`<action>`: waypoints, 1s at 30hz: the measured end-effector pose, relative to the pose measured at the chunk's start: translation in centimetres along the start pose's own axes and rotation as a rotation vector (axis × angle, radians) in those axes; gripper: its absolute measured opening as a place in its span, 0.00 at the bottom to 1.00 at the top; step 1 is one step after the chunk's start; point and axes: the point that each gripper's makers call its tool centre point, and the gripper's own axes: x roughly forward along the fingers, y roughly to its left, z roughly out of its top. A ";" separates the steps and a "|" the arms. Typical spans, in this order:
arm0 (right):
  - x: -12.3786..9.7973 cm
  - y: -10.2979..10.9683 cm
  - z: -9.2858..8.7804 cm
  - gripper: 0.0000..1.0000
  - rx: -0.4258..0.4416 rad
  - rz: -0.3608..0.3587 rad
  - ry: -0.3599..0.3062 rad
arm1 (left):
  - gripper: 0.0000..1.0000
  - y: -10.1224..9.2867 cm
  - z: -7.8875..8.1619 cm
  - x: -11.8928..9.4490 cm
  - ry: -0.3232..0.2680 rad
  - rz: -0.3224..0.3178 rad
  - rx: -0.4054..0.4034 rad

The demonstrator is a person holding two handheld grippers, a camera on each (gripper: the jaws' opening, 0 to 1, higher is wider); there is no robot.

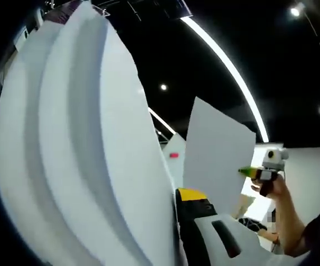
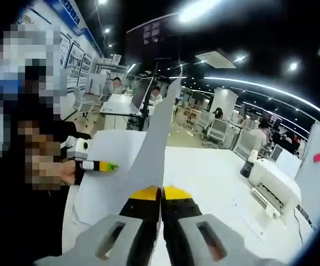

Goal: Organize the stack of printing papers by aligning and flattening the scattered papers on the table

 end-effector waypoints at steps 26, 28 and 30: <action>6.5 -2.2 -1.5 0.00 -0.091 -0.022 0.073 | 0.12 -0.2 -0.1 0.1 0.003 -0.011 0.001; 7.0 -2.4 -1.5 0.00 -0.099 -0.031 0.078 | 0.14 -0.2 -0.1 0.1 0.002 -0.013 -0.001; 7.4 -2.2 -1.6 0.00 -0.105 -0.035 0.083 | 0.18 -0.5 -0.2 0.1 0.008 -0.027 -0.001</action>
